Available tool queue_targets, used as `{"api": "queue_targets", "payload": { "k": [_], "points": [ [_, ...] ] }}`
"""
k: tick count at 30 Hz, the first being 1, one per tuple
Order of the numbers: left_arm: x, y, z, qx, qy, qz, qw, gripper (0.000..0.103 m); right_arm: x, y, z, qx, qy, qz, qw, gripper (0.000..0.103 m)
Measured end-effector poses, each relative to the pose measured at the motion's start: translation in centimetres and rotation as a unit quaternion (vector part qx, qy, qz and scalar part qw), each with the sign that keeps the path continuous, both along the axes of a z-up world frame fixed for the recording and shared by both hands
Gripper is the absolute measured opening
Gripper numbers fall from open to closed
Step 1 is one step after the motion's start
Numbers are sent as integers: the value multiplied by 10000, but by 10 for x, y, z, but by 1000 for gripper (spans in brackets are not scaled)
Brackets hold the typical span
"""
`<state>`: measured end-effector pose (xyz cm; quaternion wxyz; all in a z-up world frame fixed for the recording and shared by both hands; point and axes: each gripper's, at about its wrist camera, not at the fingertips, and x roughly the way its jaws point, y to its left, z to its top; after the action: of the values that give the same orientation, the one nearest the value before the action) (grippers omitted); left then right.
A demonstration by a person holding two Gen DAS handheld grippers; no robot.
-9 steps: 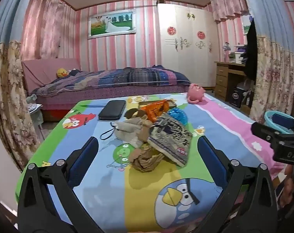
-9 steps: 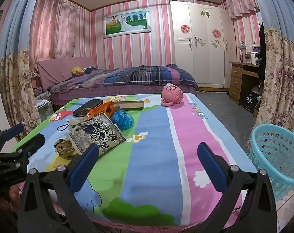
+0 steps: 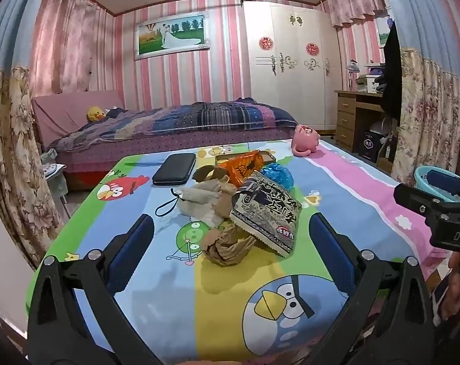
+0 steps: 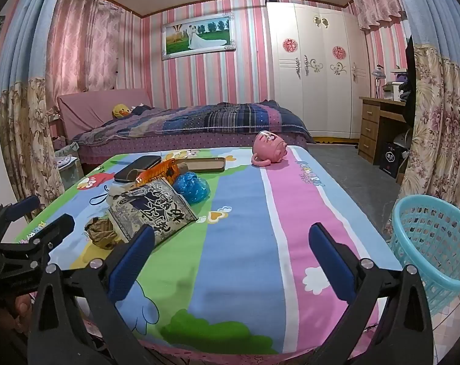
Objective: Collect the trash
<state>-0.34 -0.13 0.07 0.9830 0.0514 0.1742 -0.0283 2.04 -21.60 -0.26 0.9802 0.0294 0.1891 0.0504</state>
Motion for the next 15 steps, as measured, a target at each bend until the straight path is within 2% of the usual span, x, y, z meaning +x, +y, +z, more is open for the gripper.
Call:
{"api": "queue_targets", "payload": {
  "k": [5,7,15],
  "points": [
    [-5,-10,4,81,-9,107,9999,98,-2,1,2,-29,-32,14,10000,99],
    [4,7,-1,25,-18,222,9997,98,-1,0,1,-14,-20,16,10000,99],
    [7,12,-1,-123,129,256,9995,98,1,2,-1,2,-12,19,10000,99]
  ]
}}
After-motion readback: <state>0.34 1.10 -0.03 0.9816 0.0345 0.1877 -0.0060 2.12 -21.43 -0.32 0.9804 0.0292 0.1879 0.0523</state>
